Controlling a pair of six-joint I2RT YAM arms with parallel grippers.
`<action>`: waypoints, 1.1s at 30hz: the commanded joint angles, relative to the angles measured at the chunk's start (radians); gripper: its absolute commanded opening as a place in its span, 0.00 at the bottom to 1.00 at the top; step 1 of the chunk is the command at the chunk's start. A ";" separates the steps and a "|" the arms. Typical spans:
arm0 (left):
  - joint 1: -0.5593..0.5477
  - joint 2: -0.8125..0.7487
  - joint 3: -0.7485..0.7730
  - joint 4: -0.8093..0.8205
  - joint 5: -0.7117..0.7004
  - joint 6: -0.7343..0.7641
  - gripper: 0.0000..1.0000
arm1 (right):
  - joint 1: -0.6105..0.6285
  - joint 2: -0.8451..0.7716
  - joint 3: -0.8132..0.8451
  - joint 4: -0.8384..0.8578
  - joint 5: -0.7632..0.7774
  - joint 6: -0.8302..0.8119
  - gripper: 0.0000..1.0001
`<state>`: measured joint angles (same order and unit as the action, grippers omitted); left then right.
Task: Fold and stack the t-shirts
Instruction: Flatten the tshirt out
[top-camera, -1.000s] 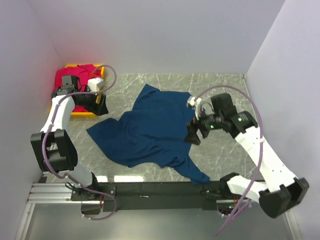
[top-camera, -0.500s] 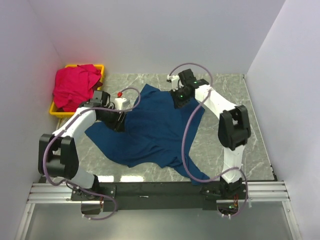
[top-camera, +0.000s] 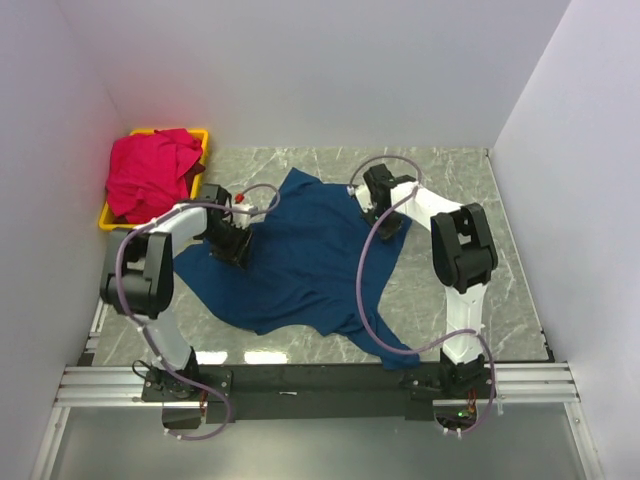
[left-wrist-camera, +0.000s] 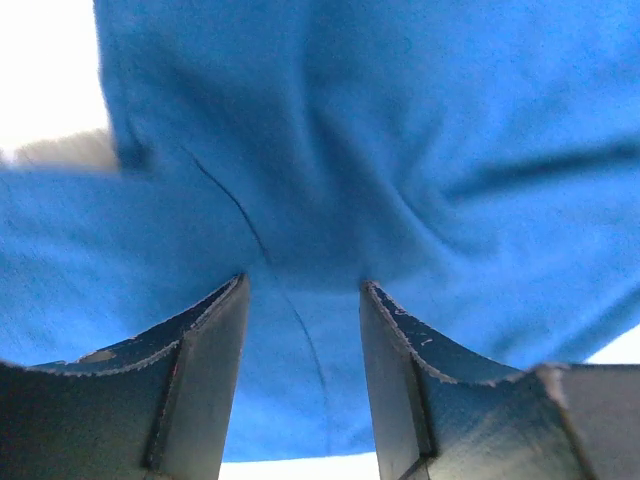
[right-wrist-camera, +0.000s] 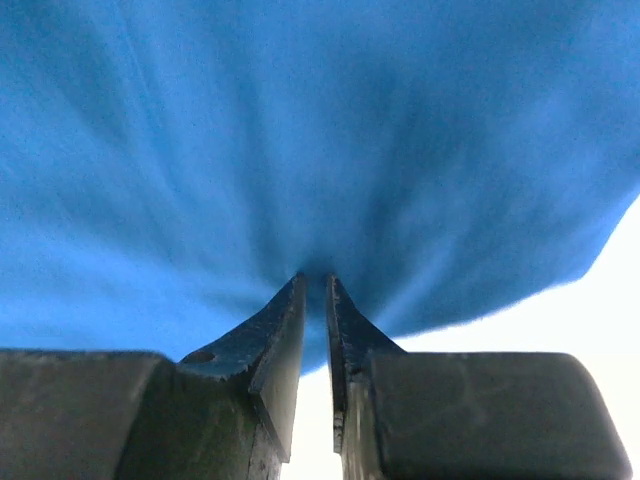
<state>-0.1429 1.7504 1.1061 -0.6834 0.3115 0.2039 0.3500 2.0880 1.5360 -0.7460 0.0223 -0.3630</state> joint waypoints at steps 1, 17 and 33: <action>0.000 0.069 0.087 0.021 -0.061 -0.034 0.55 | -0.023 -0.035 -0.095 -0.131 0.093 -0.114 0.21; -0.007 0.341 0.801 -0.156 0.072 -0.029 0.67 | 0.003 -0.312 0.092 -0.566 -0.558 -0.219 0.26; -0.096 0.020 0.181 -0.024 0.069 -0.057 0.72 | -0.014 0.030 0.191 -0.138 -0.207 -0.002 0.21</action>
<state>-0.2371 1.7847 1.3106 -0.7475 0.3767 0.1608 0.3332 2.1345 1.7420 -0.9501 -0.2680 -0.3717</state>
